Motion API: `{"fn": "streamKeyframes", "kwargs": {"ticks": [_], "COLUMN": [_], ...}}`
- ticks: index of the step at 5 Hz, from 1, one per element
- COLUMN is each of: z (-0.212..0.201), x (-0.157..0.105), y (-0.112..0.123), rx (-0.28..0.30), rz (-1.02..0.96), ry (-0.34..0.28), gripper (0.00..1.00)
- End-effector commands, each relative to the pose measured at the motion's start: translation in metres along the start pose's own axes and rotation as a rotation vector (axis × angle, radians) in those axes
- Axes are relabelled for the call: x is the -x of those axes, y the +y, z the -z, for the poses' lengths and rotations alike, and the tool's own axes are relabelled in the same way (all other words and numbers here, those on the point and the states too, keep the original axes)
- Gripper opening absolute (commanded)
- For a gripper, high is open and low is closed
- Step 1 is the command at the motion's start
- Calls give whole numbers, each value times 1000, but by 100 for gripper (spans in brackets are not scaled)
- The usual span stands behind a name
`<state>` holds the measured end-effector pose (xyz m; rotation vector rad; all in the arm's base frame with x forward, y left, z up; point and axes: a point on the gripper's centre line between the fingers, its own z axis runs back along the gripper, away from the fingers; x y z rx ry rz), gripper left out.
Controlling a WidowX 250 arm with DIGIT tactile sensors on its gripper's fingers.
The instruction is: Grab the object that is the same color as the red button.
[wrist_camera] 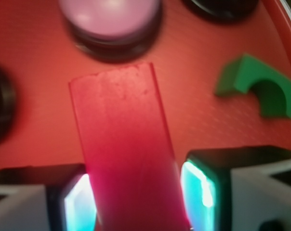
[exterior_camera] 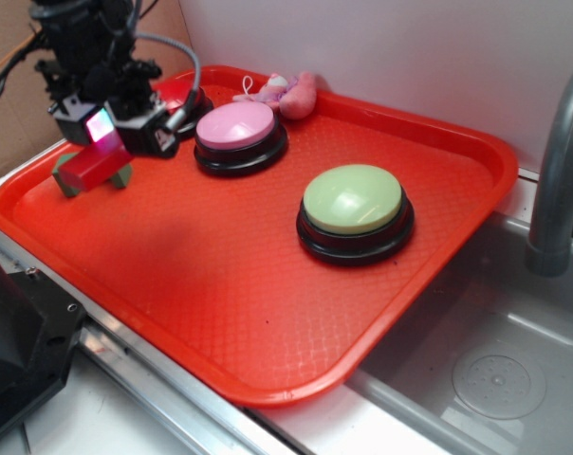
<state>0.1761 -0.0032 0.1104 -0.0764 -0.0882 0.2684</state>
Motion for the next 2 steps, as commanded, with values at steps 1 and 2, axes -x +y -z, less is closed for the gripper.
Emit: {"fn": "streamKeyframes", "kwargs": {"ticks": [1, 2], "z": [-58, -66], "x": [16, 24], "y": [-49, -49], "rx": [21, -43], "rz": [208, 240], "ry": [-125, -94], "gripper": [0, 0]}}
